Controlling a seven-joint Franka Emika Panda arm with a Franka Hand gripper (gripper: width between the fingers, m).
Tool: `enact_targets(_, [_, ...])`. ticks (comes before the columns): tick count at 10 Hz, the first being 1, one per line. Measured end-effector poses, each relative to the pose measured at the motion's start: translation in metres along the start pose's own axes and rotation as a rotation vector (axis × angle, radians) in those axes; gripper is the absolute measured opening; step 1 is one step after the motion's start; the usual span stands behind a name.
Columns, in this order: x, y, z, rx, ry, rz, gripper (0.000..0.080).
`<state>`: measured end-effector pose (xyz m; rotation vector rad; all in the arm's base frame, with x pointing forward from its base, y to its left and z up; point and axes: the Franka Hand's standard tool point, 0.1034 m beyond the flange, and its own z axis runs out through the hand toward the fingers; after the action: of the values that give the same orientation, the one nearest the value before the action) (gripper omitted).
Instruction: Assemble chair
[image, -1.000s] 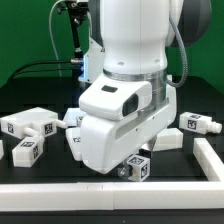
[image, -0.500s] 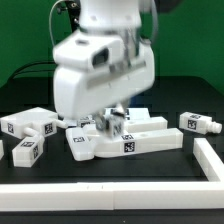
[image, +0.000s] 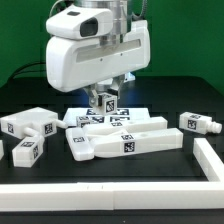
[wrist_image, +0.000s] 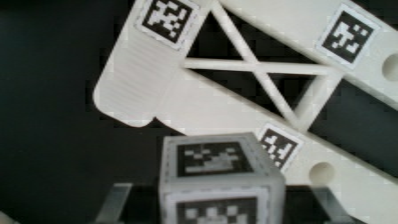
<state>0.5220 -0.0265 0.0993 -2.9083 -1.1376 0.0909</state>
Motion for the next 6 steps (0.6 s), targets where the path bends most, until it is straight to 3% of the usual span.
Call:
enact_targets(1, [-0.002,-0.002,0.001,0.0,0.0,0.01,0.0284])
enact_targets(2, [-0.014,-0.014,0.006,-0.003,0.003,0.05,0.0284])
enact_targets(4, [-0.051,-0.049,0.019,0.002,-0.003,0.098,0.0284])
enact_targets(6, [-0.047,-0.043,0.013,-0.018,0.021,0.114,0.0284])
